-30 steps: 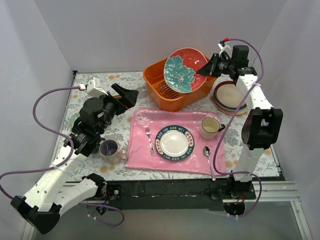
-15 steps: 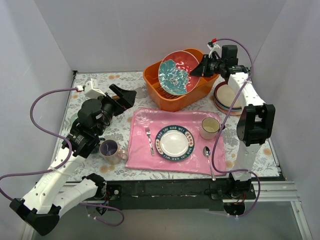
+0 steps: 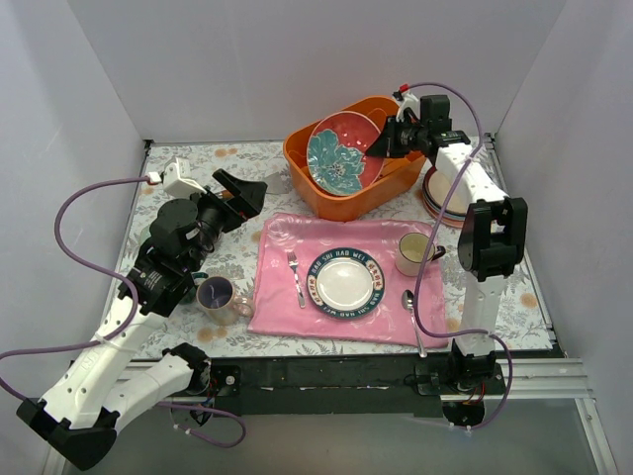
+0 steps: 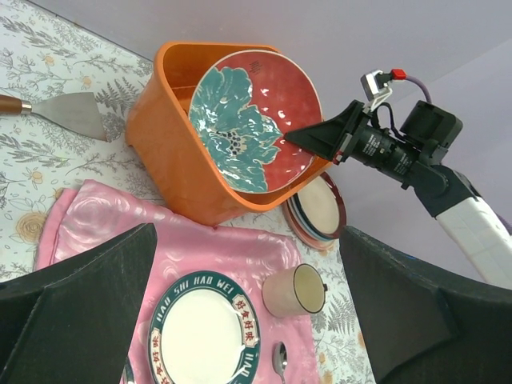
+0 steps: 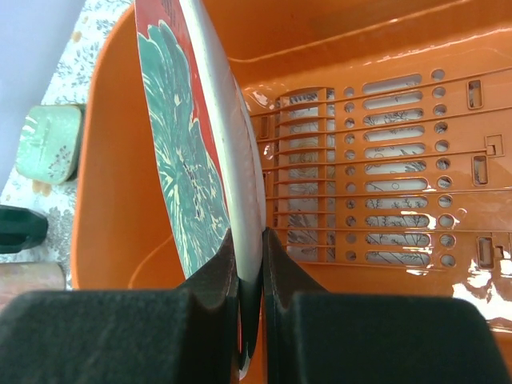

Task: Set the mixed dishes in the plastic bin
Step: Place the plate in the plastic bin.

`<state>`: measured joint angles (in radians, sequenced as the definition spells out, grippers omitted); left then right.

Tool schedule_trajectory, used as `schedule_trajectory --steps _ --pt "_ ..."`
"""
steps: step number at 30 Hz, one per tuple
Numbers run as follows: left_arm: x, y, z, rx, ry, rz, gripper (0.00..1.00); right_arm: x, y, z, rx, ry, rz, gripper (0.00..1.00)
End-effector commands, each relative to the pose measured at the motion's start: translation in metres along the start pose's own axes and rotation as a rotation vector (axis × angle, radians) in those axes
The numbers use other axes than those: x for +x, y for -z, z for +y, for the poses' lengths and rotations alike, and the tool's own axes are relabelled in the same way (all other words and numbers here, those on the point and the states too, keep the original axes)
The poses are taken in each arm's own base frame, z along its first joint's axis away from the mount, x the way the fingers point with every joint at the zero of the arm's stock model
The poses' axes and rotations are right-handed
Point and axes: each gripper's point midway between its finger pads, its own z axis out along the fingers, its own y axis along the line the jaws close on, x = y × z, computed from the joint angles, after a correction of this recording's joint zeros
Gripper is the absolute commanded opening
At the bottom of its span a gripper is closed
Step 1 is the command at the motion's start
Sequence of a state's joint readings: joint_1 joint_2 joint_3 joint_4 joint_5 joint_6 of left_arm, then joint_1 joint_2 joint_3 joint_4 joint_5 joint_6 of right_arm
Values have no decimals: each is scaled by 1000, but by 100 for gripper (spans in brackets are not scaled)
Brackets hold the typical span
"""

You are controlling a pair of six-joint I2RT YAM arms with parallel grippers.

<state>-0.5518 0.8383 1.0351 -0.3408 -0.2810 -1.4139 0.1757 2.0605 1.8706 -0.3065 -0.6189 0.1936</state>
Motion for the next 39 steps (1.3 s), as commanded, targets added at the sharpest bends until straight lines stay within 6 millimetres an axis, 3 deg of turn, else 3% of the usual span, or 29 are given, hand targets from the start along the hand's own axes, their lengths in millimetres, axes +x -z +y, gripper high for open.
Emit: schedule_trajectory --steps 1,11,21,33,39 --pt "-1 3 7 -29 -10 -7 98 -46 -7 31 -77 133 -117 1" --pt "3 5 12 -46 10 4 98 -21 -51 19 -60 138 -66 6" --pt "14 -1 18 -64 13 34 98 6 -74 -14 28 141 -12 38" --pt "18 -2 21 -70 16 40 98 18 -82 -44 137 224 22 57" --pt "17 -2 21 -68 17 36 98 11 -76 -51 187 292 19 63"
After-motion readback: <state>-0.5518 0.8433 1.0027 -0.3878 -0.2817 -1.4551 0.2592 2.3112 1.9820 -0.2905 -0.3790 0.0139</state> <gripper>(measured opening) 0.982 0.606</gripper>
